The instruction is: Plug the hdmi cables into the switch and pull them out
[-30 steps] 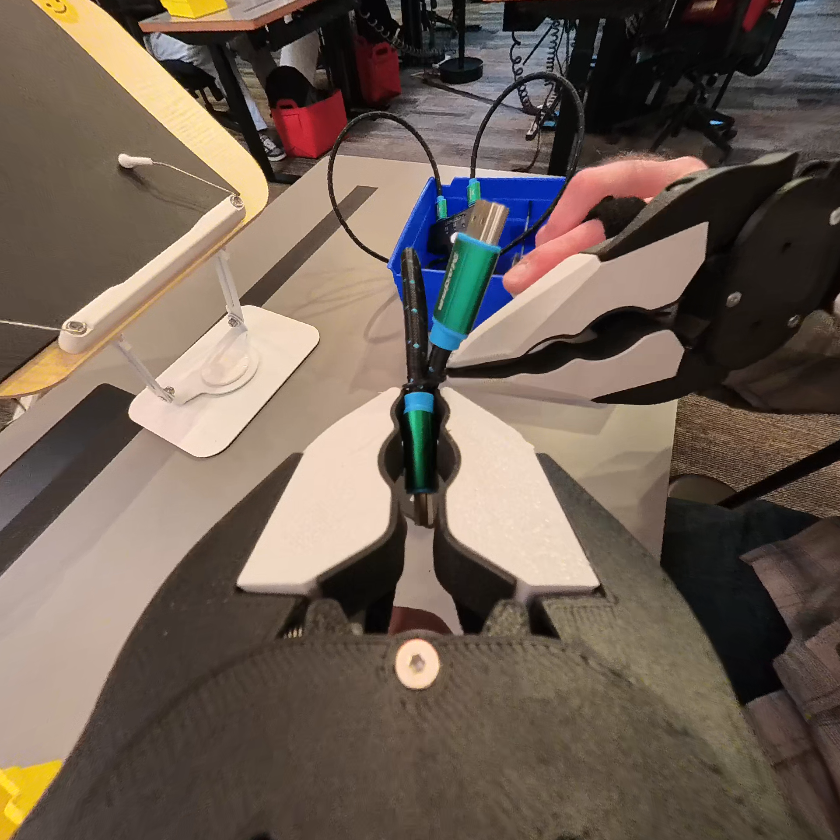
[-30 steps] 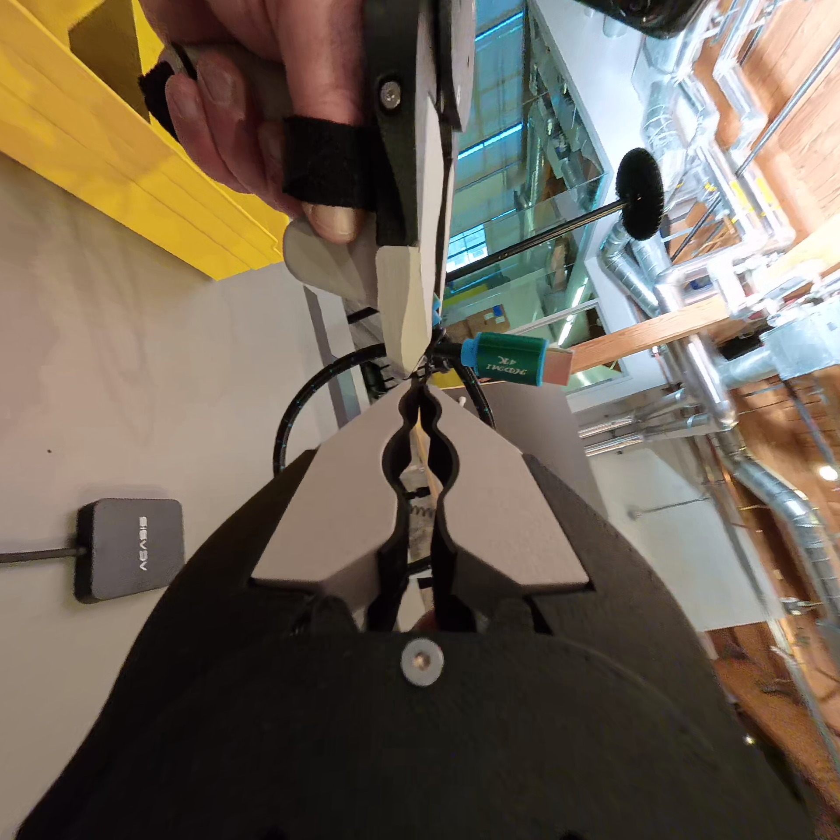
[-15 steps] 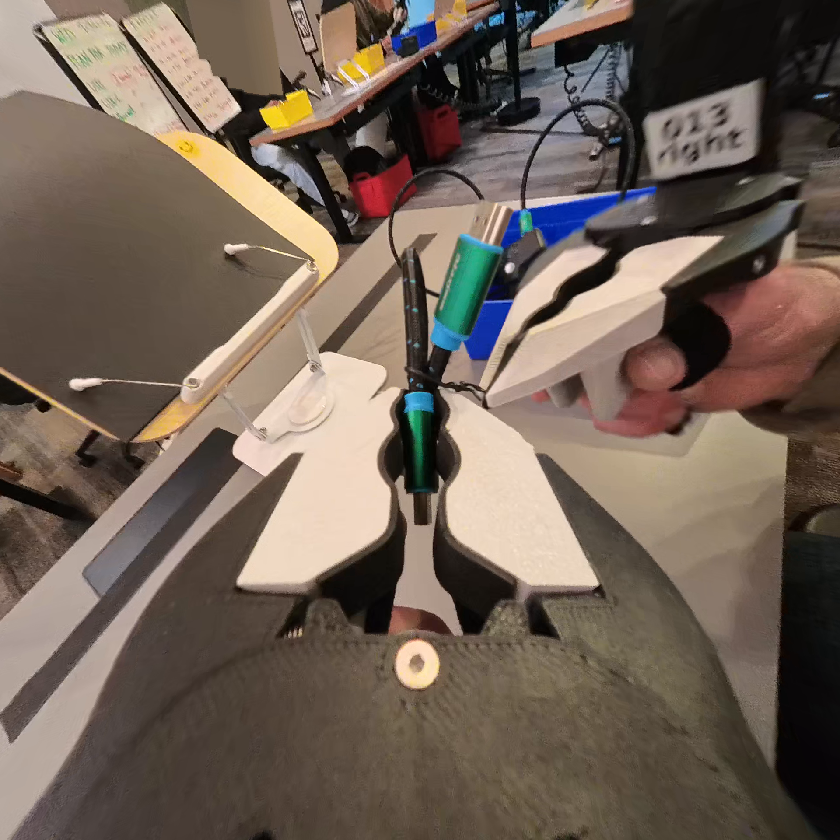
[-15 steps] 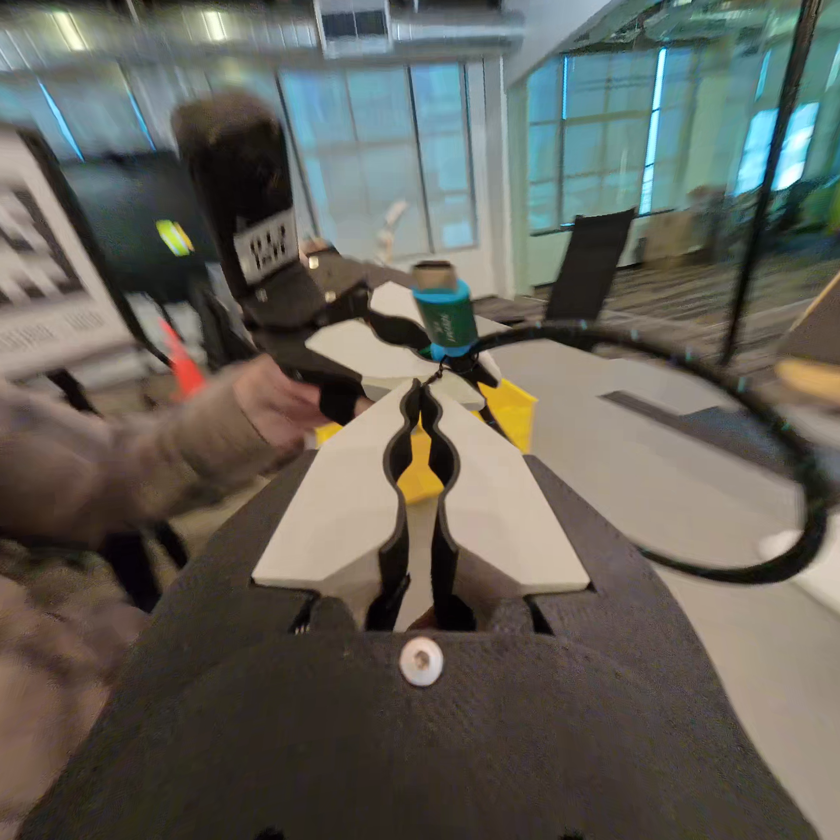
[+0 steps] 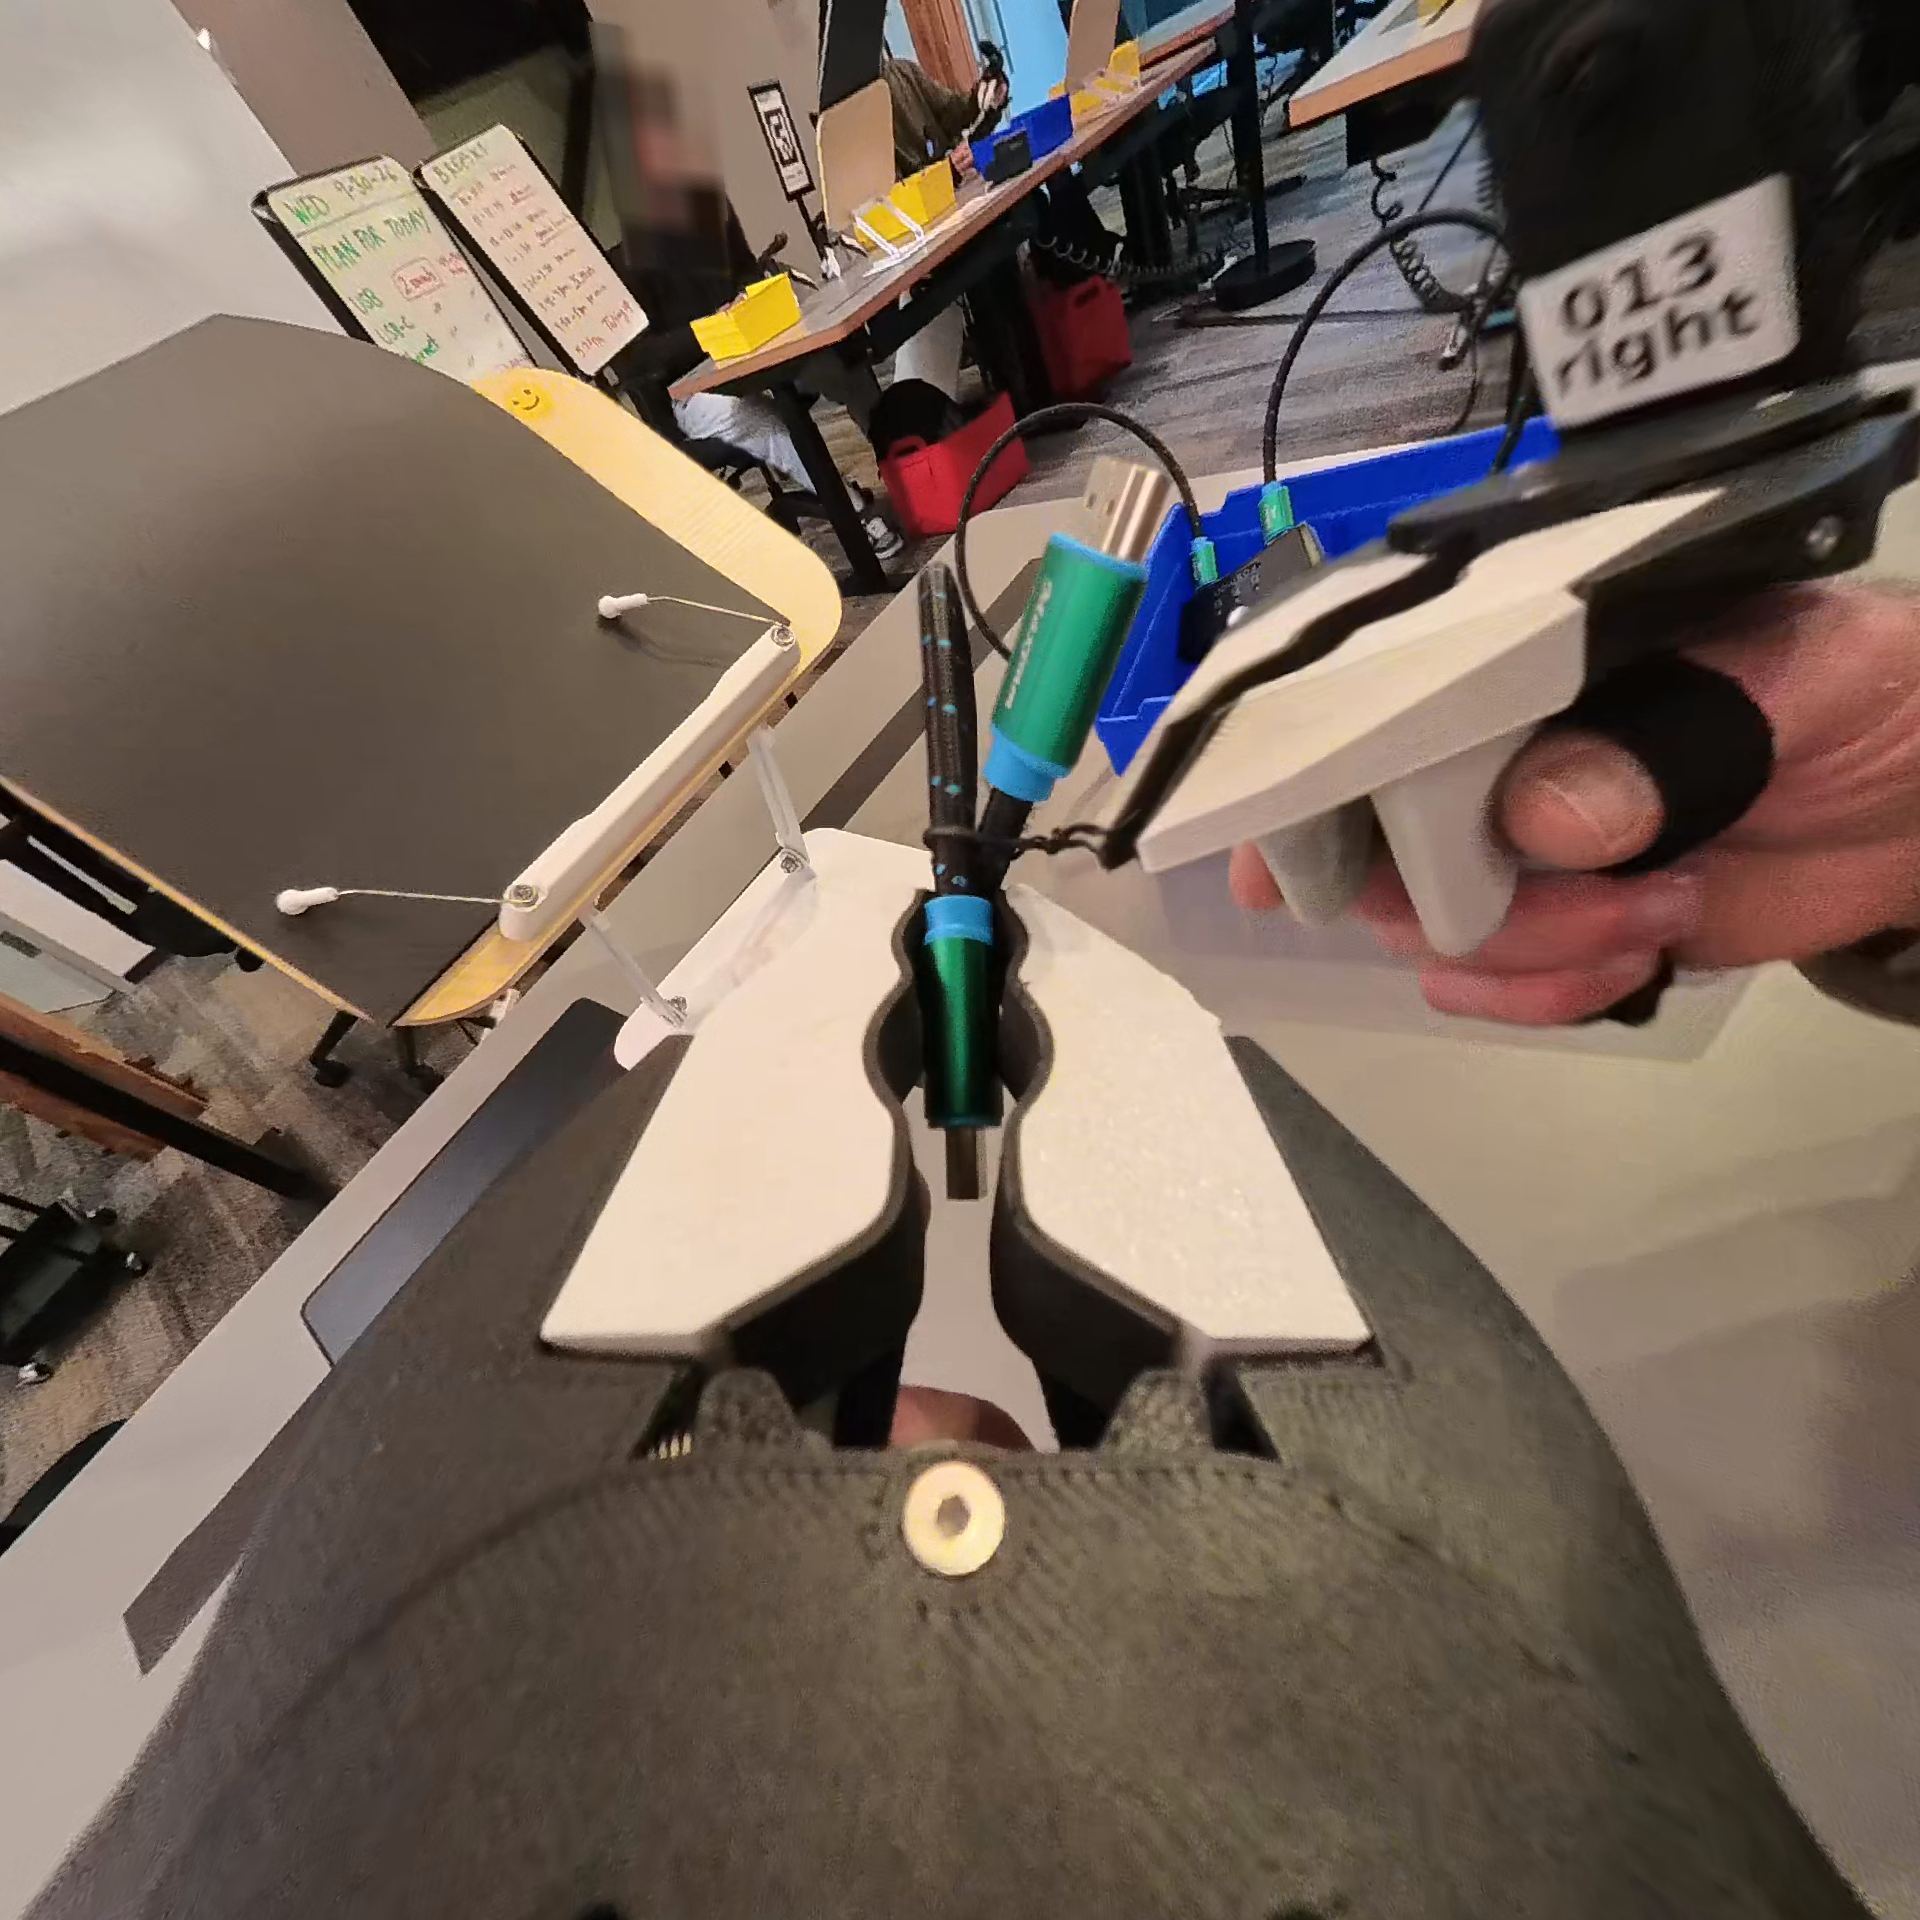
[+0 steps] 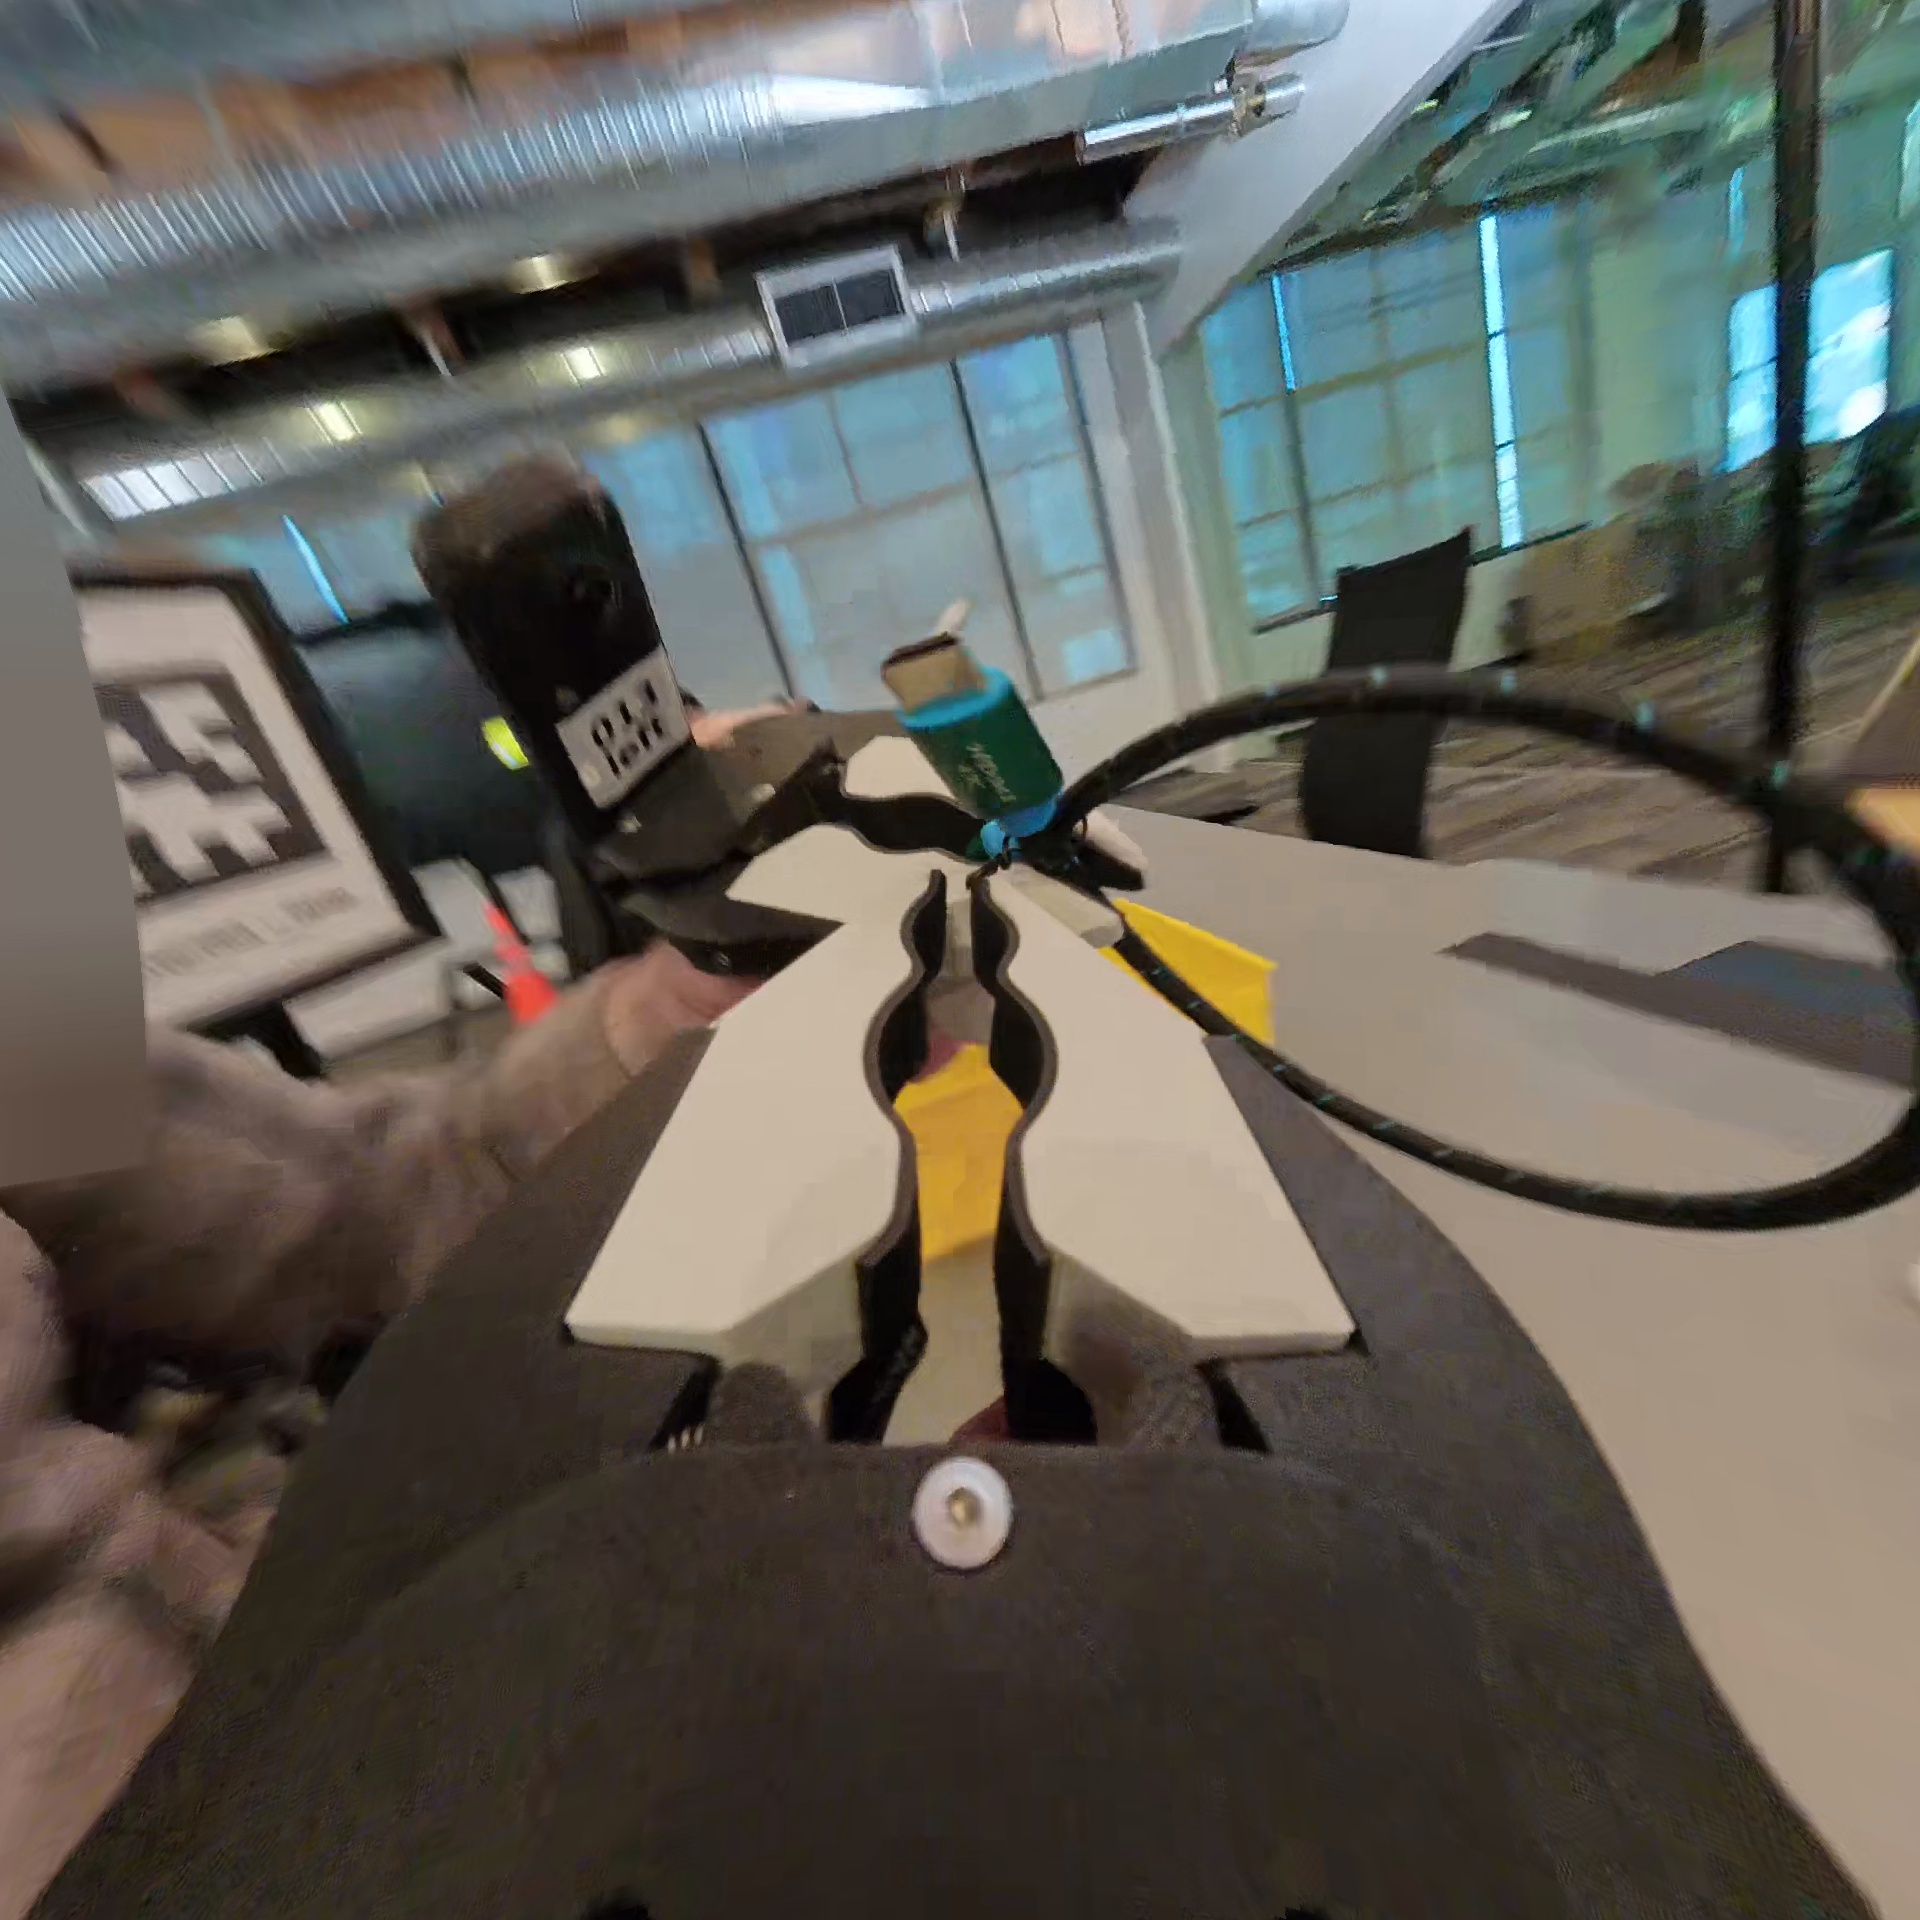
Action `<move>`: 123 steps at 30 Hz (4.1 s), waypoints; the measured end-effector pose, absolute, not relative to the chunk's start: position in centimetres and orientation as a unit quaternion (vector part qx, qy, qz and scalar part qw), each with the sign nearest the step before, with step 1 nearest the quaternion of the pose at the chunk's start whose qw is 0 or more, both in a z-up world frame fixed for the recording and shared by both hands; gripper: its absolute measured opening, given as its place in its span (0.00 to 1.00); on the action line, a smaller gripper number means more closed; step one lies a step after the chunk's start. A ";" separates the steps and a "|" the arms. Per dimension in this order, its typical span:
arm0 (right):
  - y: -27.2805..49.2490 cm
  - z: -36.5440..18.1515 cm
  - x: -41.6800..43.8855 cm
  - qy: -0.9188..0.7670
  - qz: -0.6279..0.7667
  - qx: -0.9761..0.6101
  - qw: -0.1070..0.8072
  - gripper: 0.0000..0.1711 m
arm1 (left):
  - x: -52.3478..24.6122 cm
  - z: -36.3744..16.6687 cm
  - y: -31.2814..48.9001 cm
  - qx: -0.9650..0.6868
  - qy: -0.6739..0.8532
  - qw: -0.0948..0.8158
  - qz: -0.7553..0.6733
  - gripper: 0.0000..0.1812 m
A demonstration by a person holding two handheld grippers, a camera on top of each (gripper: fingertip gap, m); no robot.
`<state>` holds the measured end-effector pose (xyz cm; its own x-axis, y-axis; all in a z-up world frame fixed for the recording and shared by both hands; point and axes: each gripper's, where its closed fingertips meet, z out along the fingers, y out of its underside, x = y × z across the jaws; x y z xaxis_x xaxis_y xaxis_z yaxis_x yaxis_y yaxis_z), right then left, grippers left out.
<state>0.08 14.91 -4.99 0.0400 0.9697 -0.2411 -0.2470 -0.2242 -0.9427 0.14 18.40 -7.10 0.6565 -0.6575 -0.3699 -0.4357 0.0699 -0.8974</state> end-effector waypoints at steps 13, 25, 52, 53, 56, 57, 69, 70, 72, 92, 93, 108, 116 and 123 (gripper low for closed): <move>15.4 -6.7 0.5 -0.558 0.127 -0.419 0.705 0.02 | 0.8 -7.6 18.0 -0.687 0.418 0.586 -0.097 0.05; 16.1 -7.3 0.5 -0.606 -0.109 -0.316 0.722 0.09 | 0.9 -8.3 17.8 -0.700 0.426 0.564 -0.100 0.05; 16.4 -7.8 -0.4 -0.617 -0.172 -0.300 0.707 0.05 | 0.9 -9.1 17.7 -0.742 0.408 0.520 -0.110 0.05; 16.4 -7.9 -0.5 -0.620 -0.171 -0.303 0.703 0.06 | 0.8 -9.3 17.8 -0.744 0.410 0.518 -0.104 0.05; 16.6 -8.6 -0.6 -0.633 -0.170 -0.315 0.687 0.05 | 0.6 -9.9 18.0 -0.748 0.418 0.510 -0.069 0.05; 16.7 -8.7 -0.6 -0.635 -0.171 -0.316 0.683 0.05 | 0.6 -10.1 18.0 -0.750 0.419 0.508 -0.062 0.05; 16.9 -9.1 -0.9 -0.638 -0.165 -0.333 0.674 0.05 | 0.3 -10.9 18.3 -0.764 0.413 0.493 -0.052 0.05; 16.9 -9.1 -0.9 -0.638 -0.166 -0.333 0.674 0.07 | 0.3 -11.0 18.3 -0.766 0.411 0.492 -0.052 0.05; 16.9 -9.2 -1.0 -0.640 -0.169 -0.332 0.672 0.06 | 0.2 -11.0 18.3 -0.767 0.410 0.492 -0.052 0.05; 17.0 -9.3 -0.6 -0.639 -0.108 -0.376 0.662 0.00 | 0.1 -10.8 18.2 -0.759 0.418 0.497 -0.040 0.05; 17.0 -9.3 -0.6 -0.639 -0.108 -0.376 0.662 0.00 | 0.1 -10.9 18.2 -0.760 0.419 0.496 -0.040 0.05; 17.4 -9.2 -0.2 -0.630 -0.147 -0.349 0.678 0.10 | 0.2 -10.5 17.9 -0.766 0.413 0.489 -0.056 0.05; 17.3 -9.7 -0.7 -0.635 -0.164 -0.337 0.675 0.05 | 0.2 -10.7 17.9 -0.778 0.402 0.478 -0.078 0.05; 17.3 -9.6 -0.1 -0.645 -0.149 -0.345 0.665 0.00 | 0.5 -11.0 17.8 -0.774 0.414 0.472 -0.079 0.05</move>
